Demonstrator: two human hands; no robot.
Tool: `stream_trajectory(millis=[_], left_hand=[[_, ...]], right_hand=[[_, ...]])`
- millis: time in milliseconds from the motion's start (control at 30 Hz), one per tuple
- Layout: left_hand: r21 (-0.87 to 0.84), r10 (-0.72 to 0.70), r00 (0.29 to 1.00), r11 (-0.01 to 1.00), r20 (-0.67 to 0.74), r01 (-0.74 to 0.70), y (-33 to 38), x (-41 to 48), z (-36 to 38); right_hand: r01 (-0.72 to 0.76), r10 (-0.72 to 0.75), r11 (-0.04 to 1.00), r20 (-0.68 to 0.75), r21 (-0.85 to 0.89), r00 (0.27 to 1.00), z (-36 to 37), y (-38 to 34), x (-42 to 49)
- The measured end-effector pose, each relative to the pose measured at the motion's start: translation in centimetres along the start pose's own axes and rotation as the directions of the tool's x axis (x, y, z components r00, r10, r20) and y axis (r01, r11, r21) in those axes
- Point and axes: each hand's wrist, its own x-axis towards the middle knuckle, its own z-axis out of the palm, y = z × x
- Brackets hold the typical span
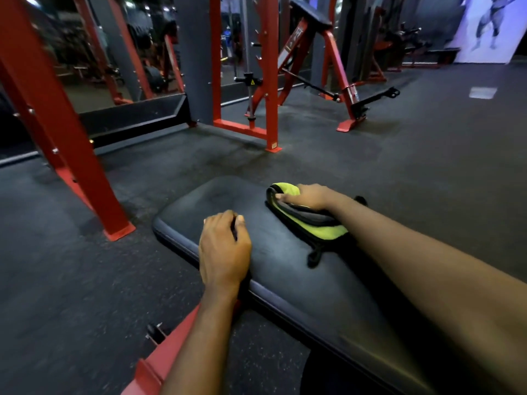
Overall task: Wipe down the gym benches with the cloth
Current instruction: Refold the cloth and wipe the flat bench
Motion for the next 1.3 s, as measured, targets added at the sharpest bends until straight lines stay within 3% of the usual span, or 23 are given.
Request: stream_trajectory(millis=[133, 333, 533, 600, 700, 867, 1067, 1200, 1300], left_hand=[[-0.018, -0.035, 0.999, 0.999, -0.011, 0.035, 0.1, -0.2, 0.0], [-0.060, -0.059, 0.996, 0.997, -0.060, 0.055, 0.2, 0.0, -0.1], [0.058, 0.002, 0.997, 0.998, -0.077, 0.003, -0.8, 1.4, -0.6], [0.098, -0.083, 0.984, 0.990, -0.161, 0.099, -3.1, 3.3, -1.2], [0.010, -0.224, 0.951, 0.973, -0.215, 0.231, -5.3, 5.4, -2.1], [-0.100, -0.233, 0.932, 0.972, -0.279, 0.213, -6.1, 5.4, -1.4], [-0.111, -0.249, 0.925, 0.968, -0.289, 0.226, -6.6, 5.7, -1.0], [-0.130, -0.270, 0.919, 0.962, -0.289, 0.242, -6.6, 5.2, -1.1], [-0.176, -0.320, 0.903, 0.944, -0.287, 0.279, -6.5, 5.1, -1.1]], right_hand=[[0.083, -0.083, 0.996, -0.008, -0.030, 0.997, 0.7, -3.0, 3.3], [0.123, -0.124, 0.989, -0.001, -0.075, 0.992, 0.7, 0.1, 1.4], [0.048, -0.050, 0.997, -0.037, -0.058, 0.998, 0.3, -3.4, 3.8], [0.071, -0.072, 0.997, -0.032, -0.023, 0.997, 0.4, -5.1, 5.3], [0.129, -0.129, 0.992, -0.019, -0.009, 0.991, 0.7, -5.8, 6.4], [0.149, -0.149, 0.987, 0.008, -0.055, 0.989, 1.3, -4.5, 7.1], [0.124, -0.125, 0.992, -0.018, -0.036, 0.992, 1.1, -9.8, 11.0], [0.223, -0.224, 0.973, -0.017, -0.058, 0.974, 1.5, -13.7, 12.4], [0.357, -0.359, 0.919, 0.018, -0.169, 0.933, 2.3, -13.6, 9.7]])
